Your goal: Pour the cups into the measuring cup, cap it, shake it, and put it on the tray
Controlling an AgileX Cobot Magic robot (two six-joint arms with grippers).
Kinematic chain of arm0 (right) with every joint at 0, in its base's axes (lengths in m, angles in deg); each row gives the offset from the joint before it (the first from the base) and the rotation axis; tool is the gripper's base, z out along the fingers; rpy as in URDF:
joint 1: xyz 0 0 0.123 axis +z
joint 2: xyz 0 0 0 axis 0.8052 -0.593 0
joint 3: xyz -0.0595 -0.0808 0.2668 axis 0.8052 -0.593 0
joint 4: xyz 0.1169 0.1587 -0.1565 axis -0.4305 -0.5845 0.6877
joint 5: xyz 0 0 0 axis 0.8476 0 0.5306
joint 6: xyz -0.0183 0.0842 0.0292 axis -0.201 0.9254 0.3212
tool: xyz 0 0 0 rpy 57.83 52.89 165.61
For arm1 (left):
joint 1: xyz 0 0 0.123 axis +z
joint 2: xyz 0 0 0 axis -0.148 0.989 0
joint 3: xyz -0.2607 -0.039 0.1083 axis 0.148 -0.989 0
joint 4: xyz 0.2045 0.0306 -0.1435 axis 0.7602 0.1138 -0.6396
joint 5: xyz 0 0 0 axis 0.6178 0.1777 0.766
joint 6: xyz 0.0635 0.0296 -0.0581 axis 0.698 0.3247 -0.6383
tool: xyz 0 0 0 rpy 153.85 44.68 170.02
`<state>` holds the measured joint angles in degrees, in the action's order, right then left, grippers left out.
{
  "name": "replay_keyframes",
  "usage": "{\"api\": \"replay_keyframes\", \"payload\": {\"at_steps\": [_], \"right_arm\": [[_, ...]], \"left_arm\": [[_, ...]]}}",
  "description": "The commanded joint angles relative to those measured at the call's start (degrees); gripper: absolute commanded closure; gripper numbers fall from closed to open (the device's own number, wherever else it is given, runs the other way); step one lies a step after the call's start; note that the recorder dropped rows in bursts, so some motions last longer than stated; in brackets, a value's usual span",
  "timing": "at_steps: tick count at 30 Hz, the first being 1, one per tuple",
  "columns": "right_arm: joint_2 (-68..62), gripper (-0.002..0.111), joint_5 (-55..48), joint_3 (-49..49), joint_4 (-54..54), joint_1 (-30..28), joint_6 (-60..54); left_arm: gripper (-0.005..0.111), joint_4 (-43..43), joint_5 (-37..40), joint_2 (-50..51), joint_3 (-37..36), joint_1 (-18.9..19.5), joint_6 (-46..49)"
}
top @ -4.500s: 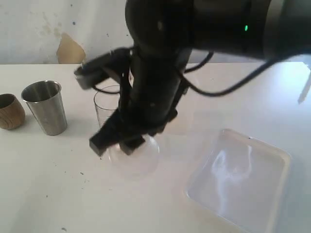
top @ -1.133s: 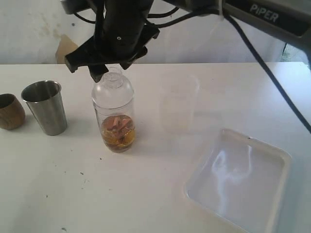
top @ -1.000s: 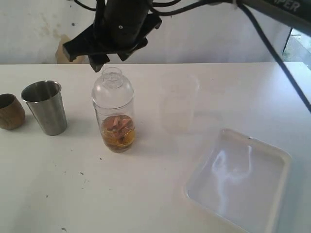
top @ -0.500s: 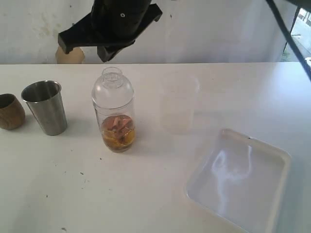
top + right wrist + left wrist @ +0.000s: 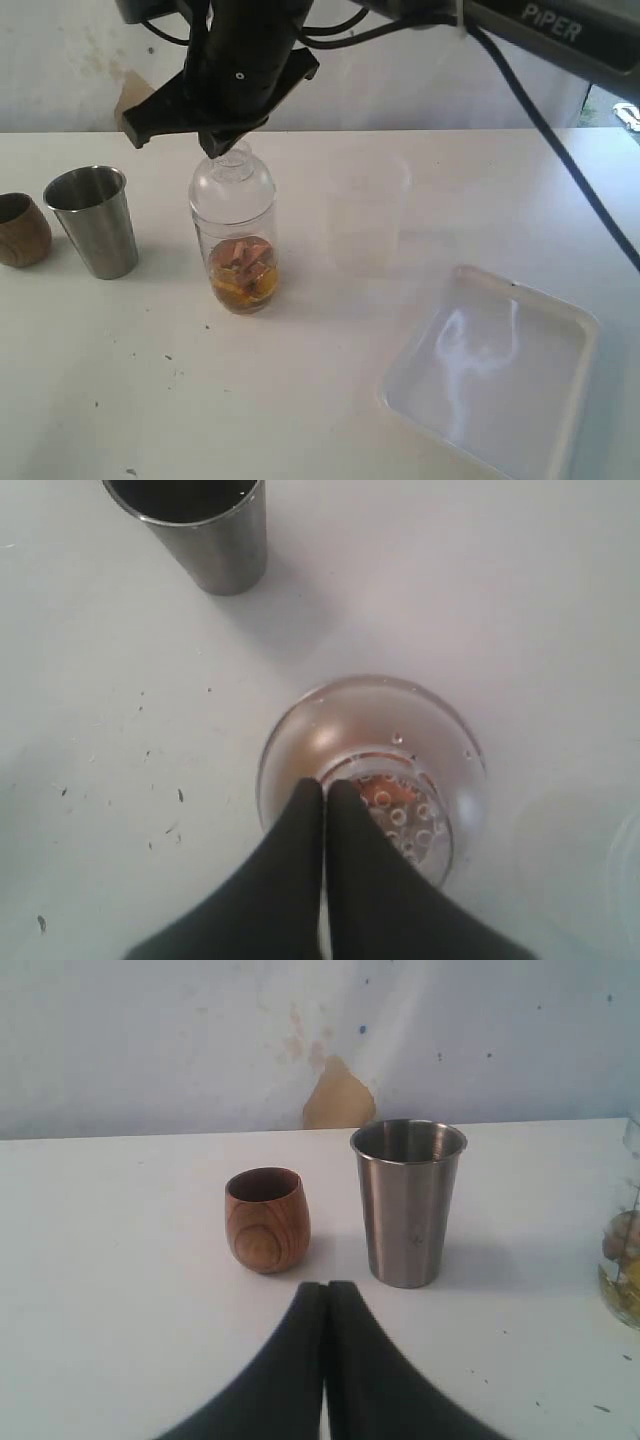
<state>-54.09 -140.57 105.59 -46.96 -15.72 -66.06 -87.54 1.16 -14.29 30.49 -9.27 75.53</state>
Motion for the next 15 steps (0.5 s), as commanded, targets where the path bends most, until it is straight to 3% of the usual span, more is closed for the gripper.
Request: {"api": "replay_keyframes", "payload": {"at_steps": [1, 15], "right_arm": [[-0.02, 0.108, 1.36, -0.18, 1.29, -0.26, -0.65], [-1.82, 0.108, 1.41, -0.18, 3.04, -0.26, -0.65]], "left_arm": [[0.107, 0.03, -0.49, -0.26, -0.28, 0.05, -0.01], [0.107, 0.03, -0.49, -0.26, -0.28, 0.05, -0.01]]}}
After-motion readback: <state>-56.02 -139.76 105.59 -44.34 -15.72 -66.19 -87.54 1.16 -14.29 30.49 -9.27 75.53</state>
